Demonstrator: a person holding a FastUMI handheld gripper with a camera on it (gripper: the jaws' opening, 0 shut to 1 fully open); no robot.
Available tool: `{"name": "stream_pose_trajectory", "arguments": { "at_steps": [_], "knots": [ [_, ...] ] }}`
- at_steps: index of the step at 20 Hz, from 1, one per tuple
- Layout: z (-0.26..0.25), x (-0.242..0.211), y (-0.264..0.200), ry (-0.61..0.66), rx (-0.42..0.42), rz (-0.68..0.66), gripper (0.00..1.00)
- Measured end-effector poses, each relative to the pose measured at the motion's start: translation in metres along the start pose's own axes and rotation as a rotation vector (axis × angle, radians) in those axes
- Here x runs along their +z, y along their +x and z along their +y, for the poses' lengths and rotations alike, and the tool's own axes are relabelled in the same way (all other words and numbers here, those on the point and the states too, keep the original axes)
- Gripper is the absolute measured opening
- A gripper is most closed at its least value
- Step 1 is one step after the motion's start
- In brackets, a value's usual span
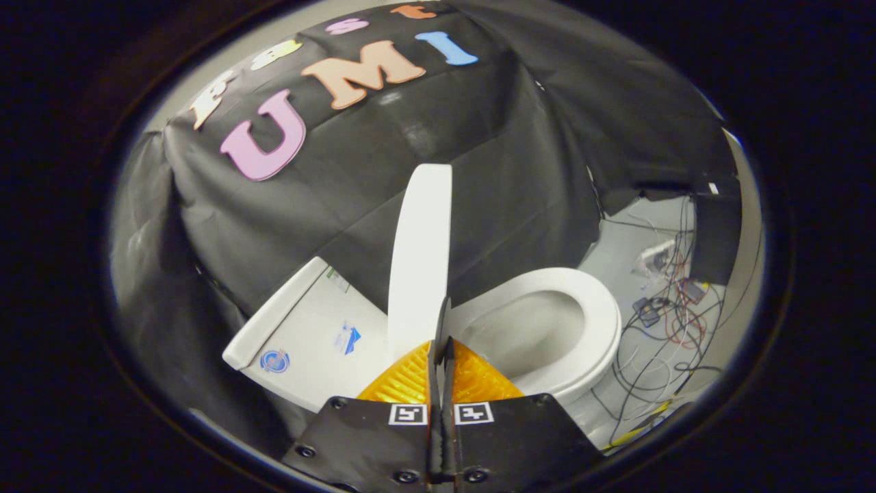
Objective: Open the toilet lid.
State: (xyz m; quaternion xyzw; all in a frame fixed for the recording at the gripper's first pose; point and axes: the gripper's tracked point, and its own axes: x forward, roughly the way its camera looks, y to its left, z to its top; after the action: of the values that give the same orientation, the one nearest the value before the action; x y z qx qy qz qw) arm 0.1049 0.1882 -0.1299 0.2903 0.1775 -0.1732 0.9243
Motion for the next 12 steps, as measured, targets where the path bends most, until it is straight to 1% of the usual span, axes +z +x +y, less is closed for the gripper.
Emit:
{"name": "stream_pose_trajectory", "arguments": {
  "at_steps": [8, 12],
  "knots": [
    [0.039, 0.005, 0.000, -0.109, 0.025, -0.011, 0.00],
    [0.058, 0.005, 0.000, -0.131, 0.055, -0.015, 0.00]
  ]
}}
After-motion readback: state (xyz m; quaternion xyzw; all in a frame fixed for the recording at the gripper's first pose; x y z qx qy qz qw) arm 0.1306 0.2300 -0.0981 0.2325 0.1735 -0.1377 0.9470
